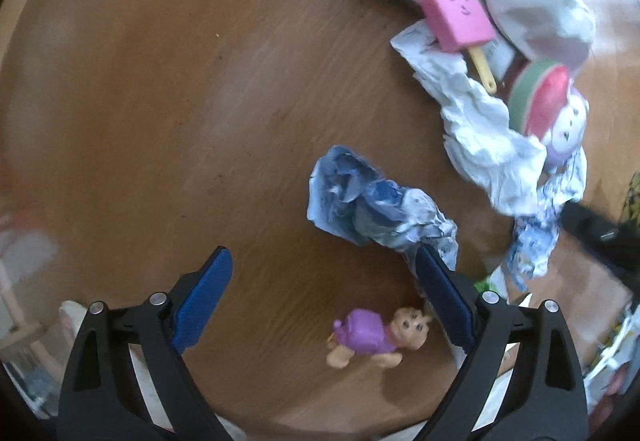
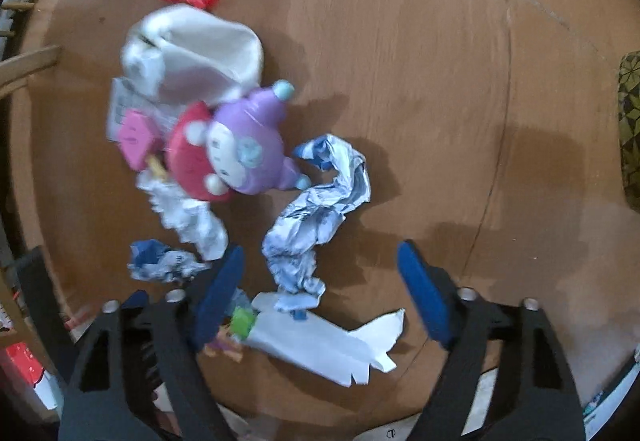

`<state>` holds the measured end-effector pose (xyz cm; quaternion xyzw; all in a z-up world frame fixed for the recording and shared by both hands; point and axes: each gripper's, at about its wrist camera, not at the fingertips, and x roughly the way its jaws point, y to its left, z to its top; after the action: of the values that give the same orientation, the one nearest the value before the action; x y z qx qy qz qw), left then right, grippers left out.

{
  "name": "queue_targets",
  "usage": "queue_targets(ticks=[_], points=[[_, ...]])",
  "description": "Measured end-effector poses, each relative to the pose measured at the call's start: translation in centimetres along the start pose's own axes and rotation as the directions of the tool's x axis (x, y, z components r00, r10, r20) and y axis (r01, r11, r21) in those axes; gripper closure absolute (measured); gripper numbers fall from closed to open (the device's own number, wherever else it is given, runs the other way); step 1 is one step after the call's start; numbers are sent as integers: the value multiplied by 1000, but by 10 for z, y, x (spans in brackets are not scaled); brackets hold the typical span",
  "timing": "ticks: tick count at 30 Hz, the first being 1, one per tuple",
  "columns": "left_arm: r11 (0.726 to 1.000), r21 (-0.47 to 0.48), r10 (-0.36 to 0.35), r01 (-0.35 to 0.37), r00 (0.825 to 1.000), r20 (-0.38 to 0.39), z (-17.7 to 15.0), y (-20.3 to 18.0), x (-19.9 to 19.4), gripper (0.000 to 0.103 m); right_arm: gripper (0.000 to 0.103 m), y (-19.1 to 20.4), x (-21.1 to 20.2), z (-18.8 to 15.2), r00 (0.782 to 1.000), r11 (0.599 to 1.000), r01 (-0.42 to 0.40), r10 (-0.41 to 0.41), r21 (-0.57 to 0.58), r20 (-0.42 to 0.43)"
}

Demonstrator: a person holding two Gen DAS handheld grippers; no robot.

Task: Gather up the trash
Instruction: 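Grasp the blue crumpled wrapper with the left tool while the right tool grasps crumpled foil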

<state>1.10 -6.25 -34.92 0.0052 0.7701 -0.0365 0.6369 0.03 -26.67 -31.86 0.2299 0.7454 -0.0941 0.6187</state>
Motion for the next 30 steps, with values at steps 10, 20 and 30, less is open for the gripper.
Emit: queue_targets(ticks=[10, 20, 30], points=[[995, 91, -49, 43, 997, 62, -14, -33, -10, 54, 78, 17, -5, -5, 999, 999, -32, 33, -38, 16], [992, -42, -117, 120, 991, 59, -31, -44, -19, 15, 78, 9, -56, -20, 996, 998, -52, 53, -23, 75], [996, 53, -78, 77, 997, 24, -31, -76, 6, 14, 78, -3, -56, -10, 996, 998, -58, 59, -4, 72]])
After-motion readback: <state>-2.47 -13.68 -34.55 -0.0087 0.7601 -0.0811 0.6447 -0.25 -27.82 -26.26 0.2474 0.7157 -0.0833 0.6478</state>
